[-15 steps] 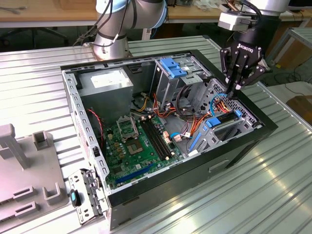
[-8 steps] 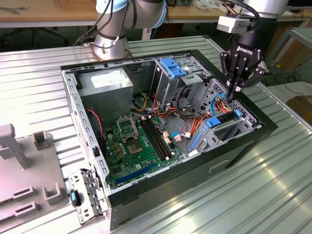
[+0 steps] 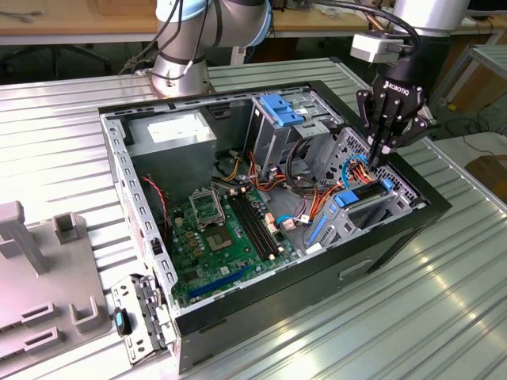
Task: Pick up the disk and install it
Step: 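Insert the second disk wire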
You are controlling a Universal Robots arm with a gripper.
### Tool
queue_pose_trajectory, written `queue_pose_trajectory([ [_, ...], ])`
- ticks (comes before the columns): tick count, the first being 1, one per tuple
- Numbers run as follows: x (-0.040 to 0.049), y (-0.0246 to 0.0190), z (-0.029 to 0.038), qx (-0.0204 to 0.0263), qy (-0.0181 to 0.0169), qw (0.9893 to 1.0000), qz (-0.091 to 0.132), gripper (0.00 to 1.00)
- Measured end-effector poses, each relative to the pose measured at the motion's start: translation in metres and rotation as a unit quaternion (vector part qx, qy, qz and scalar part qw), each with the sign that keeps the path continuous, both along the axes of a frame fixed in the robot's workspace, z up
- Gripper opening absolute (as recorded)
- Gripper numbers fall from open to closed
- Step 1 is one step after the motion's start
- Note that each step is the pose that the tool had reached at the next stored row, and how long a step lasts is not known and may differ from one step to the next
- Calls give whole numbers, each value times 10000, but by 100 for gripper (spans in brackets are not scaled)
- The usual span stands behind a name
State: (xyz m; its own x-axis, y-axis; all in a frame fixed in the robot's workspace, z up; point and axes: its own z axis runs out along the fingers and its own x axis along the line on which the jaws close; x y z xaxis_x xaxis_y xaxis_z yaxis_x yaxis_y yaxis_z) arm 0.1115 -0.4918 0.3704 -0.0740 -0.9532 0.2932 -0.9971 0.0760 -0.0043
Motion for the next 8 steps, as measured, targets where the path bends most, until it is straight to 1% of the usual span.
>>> queue_pose_trajectory([
  [2,-22,-4,-1,8,-21,10000,9,16],
  [3,-47,-6,-3,10,-47,10000,18,16],
  [5,-69,-9,-6,14,-71,10000,27,16],
  [7,-101,-16,-10,22,-121,9999,53,16],
  [8,-107,-19,-12,24,-134,9999,64,16],
])
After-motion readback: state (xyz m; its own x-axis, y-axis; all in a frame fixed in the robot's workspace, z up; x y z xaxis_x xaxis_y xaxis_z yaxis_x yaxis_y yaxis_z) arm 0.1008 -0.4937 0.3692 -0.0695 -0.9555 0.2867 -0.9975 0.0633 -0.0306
